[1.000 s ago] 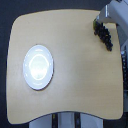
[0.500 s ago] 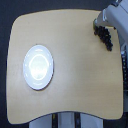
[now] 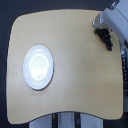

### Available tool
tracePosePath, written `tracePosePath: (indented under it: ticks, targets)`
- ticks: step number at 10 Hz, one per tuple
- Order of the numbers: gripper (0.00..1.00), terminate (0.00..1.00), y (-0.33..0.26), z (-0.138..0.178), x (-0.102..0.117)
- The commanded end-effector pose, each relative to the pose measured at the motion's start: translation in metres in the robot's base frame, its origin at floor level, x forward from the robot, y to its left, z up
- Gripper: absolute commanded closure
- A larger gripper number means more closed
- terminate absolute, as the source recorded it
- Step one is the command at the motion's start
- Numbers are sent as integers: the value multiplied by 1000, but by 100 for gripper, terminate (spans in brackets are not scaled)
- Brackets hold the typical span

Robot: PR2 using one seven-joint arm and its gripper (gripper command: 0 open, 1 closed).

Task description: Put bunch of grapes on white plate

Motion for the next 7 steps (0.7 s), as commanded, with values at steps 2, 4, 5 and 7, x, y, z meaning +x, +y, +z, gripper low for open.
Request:
tracePosePath:
  ticks: [2,4,5,7]
  targets:
    - [0,0,4,-23,4]
    - [0,0,4,-17,3]
    - [100,0,8,-15,3]
    - [100,0,7,-12,4]
